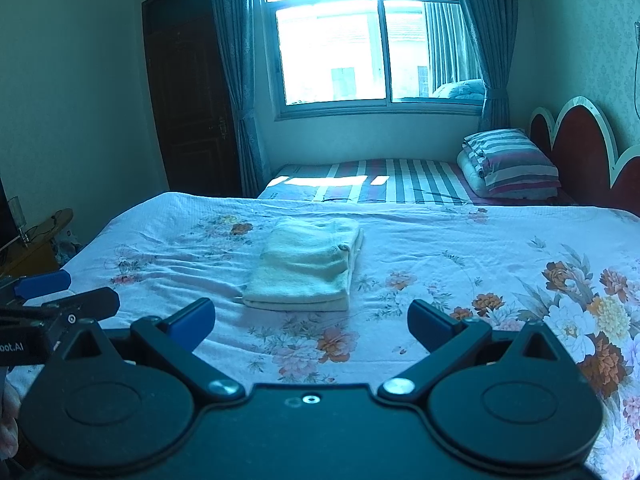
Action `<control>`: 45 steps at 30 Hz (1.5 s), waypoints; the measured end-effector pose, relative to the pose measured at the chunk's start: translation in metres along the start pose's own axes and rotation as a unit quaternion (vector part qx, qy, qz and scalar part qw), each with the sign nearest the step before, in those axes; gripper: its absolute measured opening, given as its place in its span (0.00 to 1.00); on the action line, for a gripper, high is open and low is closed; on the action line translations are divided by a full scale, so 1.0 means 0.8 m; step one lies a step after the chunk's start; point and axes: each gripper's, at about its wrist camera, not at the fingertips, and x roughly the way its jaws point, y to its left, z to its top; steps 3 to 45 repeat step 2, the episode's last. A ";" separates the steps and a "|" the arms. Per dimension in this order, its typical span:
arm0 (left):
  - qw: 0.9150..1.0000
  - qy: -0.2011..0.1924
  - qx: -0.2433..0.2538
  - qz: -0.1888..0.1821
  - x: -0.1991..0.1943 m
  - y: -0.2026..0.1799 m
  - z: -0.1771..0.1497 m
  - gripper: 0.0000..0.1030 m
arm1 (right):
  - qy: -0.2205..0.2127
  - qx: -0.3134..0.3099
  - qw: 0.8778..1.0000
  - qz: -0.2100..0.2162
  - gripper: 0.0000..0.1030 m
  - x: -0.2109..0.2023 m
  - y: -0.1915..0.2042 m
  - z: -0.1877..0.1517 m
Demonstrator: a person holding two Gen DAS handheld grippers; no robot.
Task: Fold small clothes
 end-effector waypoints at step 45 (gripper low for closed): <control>1.000 0.000 -0.001 -0.001 0.000 -0.002 0.001 1.00 | -0.001 0.000 1.000 0.000 1.00 0.000 0.000 0.000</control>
